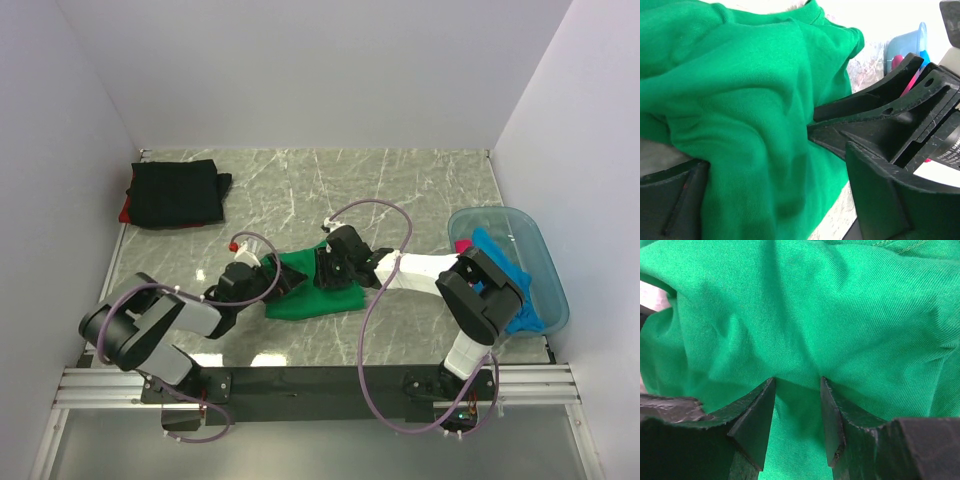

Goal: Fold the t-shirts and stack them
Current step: Neatly place the folded tshirt to the corner

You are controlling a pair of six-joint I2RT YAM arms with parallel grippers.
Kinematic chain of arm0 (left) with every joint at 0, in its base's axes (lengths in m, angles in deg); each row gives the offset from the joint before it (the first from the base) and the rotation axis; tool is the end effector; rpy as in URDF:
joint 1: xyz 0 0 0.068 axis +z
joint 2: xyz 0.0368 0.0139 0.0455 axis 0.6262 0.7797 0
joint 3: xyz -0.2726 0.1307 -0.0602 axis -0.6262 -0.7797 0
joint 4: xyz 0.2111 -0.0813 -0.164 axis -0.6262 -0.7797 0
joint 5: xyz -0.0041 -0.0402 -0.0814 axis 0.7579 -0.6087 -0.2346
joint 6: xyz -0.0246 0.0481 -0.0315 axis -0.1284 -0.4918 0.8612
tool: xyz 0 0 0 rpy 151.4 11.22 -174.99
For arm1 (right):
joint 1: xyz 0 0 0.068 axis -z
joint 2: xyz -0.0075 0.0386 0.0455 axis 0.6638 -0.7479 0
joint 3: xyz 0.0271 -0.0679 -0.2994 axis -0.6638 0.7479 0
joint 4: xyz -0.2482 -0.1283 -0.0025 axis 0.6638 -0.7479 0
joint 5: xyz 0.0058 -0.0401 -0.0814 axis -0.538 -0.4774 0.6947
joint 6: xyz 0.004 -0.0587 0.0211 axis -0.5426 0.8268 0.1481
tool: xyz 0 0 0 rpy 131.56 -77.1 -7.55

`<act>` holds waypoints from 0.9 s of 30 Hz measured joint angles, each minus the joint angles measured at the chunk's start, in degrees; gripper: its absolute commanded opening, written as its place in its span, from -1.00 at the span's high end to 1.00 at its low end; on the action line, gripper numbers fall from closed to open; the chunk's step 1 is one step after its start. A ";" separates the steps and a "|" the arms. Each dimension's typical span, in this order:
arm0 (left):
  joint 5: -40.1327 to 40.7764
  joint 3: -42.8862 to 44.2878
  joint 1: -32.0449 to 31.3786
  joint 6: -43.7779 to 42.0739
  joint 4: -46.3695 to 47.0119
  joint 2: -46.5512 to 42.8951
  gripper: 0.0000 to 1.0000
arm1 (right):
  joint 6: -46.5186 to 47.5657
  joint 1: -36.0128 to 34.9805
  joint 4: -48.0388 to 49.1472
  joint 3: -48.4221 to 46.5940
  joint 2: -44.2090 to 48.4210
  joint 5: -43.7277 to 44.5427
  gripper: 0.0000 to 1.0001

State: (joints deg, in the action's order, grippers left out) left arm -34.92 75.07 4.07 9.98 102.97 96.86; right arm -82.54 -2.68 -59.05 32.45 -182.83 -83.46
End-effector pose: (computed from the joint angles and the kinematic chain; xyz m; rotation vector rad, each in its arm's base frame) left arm 0.1993 -0.1454 0.1345 -0.3830 2.1289 -1.1573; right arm 0.2566 0.2564 0.1662 -0.4139 2.4919 0.6583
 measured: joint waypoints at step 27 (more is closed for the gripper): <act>8.66 24.44 5.64 -19.63 -42.82 -2.47 0.99 | 1.97 3.02 -11.72 -0.76 7.74 0.44 -0.24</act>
State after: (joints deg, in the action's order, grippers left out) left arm -26.27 99.50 9.71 -9.64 60.15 94.39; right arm -80.57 0.34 -70.76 31.69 -175.09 -83.03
